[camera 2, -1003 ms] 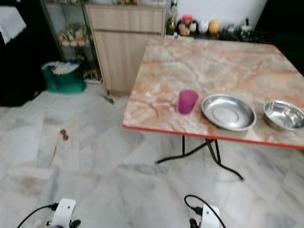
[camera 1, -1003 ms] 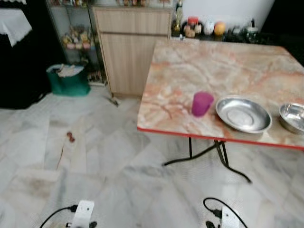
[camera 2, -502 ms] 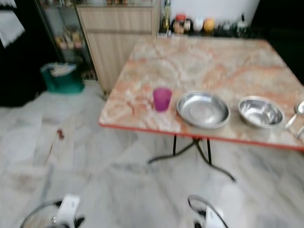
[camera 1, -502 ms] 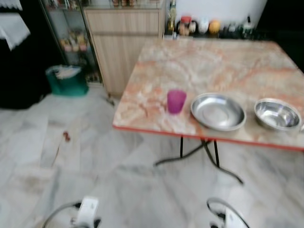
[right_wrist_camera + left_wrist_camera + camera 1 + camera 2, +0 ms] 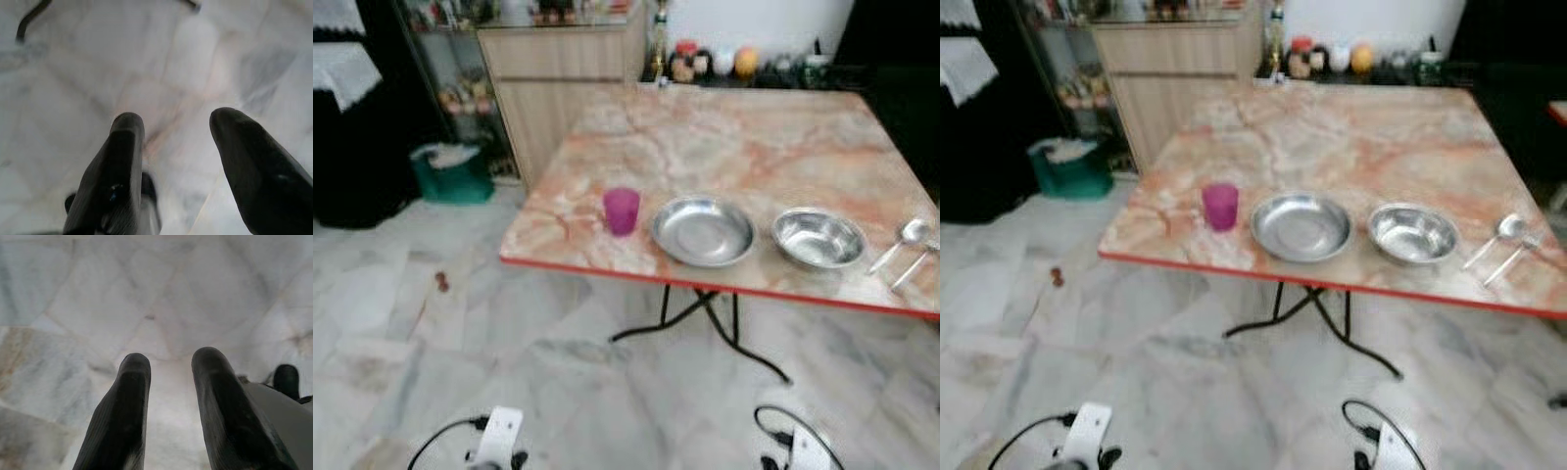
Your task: Setting the table
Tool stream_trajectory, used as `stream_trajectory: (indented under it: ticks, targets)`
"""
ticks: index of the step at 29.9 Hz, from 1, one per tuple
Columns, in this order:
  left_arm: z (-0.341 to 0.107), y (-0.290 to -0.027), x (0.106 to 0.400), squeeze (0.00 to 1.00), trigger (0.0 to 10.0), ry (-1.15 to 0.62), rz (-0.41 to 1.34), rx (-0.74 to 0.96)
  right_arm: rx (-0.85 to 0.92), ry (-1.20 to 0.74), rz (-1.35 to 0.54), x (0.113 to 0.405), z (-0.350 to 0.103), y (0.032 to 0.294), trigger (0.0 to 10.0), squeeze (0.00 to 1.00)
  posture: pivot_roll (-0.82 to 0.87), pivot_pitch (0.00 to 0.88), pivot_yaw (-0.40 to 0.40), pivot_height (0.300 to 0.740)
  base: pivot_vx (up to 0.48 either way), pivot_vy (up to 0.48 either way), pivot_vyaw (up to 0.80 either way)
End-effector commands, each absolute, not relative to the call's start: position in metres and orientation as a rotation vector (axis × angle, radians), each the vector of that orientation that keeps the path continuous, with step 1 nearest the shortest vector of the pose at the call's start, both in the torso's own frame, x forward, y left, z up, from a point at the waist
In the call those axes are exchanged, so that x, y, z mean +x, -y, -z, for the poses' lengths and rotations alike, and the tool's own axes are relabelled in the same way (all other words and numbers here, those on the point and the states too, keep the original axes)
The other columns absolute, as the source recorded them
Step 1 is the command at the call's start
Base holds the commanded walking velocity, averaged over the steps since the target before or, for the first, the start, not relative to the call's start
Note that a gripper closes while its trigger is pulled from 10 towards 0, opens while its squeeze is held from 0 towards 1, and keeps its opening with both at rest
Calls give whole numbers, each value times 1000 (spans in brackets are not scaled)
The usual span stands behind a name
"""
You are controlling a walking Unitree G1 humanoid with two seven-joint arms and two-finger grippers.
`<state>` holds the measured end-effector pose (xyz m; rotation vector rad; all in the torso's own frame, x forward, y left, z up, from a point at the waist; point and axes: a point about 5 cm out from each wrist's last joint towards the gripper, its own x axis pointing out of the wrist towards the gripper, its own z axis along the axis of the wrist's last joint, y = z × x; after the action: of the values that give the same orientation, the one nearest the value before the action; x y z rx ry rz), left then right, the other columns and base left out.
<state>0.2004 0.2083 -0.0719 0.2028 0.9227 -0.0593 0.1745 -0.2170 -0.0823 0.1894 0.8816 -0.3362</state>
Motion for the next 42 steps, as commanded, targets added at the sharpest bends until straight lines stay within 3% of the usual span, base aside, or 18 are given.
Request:
stream_trajectory:
  ticks: [1,14,18,29,34,42]
  targets:
    - [69,-209,206,0,10000,-911,60,218,214,-869,350,179,81,215,10000,0,28,0,33,740,0,-300,0]
    - [46,-205,244,0,10000,-807,68,201,221,-803,358,196,71,216,10000,0,-3,0,76,740,0,-138,0]
    - [45,-201,245,0,10000,-804,69,193,219,-791,364,196,70,219,10000,0,30,0,52,740,0,0,0]
    - [63,-193,220,0,10000,-837,24,114,158,-871,337,168,82,228,10000,0,150,0,-71,740,0,0,0]
    - [63,-200,217,0,10000,-811,-10,114,154,-893,327,161,86,226,10000,0,110,0,-46,740,0,0,0]
    - [39,-205,242,0,10000,-607,15,157,165,-927,349,151,88,233,10000,0,99,0,-28,740,0,0,0]
